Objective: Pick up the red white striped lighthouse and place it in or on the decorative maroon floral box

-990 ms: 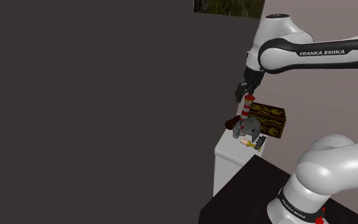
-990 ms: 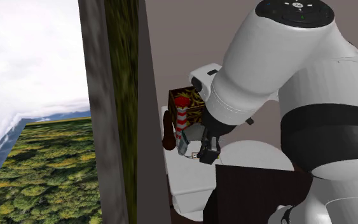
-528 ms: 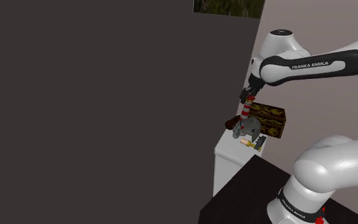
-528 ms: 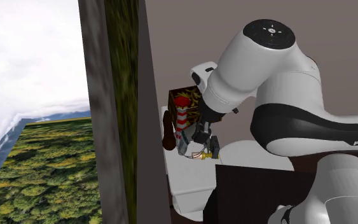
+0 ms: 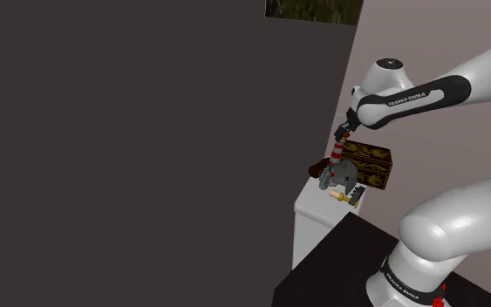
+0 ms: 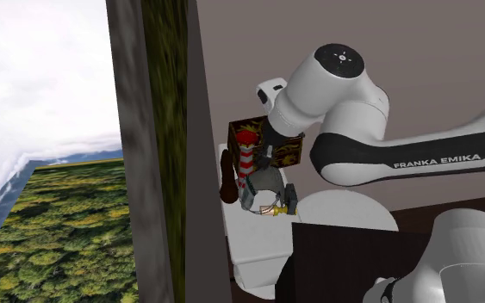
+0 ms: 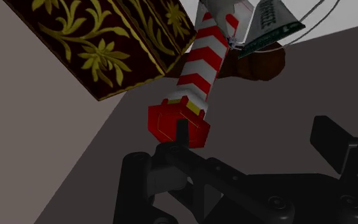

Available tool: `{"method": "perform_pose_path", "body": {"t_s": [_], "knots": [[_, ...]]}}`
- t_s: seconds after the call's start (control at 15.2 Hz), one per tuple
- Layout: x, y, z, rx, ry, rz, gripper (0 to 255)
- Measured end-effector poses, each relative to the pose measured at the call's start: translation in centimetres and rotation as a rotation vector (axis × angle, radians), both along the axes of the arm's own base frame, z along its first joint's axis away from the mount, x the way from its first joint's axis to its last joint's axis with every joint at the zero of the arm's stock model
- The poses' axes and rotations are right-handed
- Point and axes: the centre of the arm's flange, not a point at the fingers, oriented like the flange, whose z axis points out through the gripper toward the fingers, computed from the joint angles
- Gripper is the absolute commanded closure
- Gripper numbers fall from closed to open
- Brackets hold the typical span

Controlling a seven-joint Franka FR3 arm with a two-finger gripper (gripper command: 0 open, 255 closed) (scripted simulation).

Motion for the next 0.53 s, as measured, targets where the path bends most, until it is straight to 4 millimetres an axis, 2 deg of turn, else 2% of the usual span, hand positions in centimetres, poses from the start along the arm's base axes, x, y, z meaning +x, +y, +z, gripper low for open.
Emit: {"method": "perform_pose_path", "body": {"t_s": [0.33, 0.53], "knots": [[0.4, -4.9, -2.1, -0.042, -0.046, -0.009, 0], [0.8, -5.9, -3.6, -0.047, -0.050, -0.010, 0]]}}
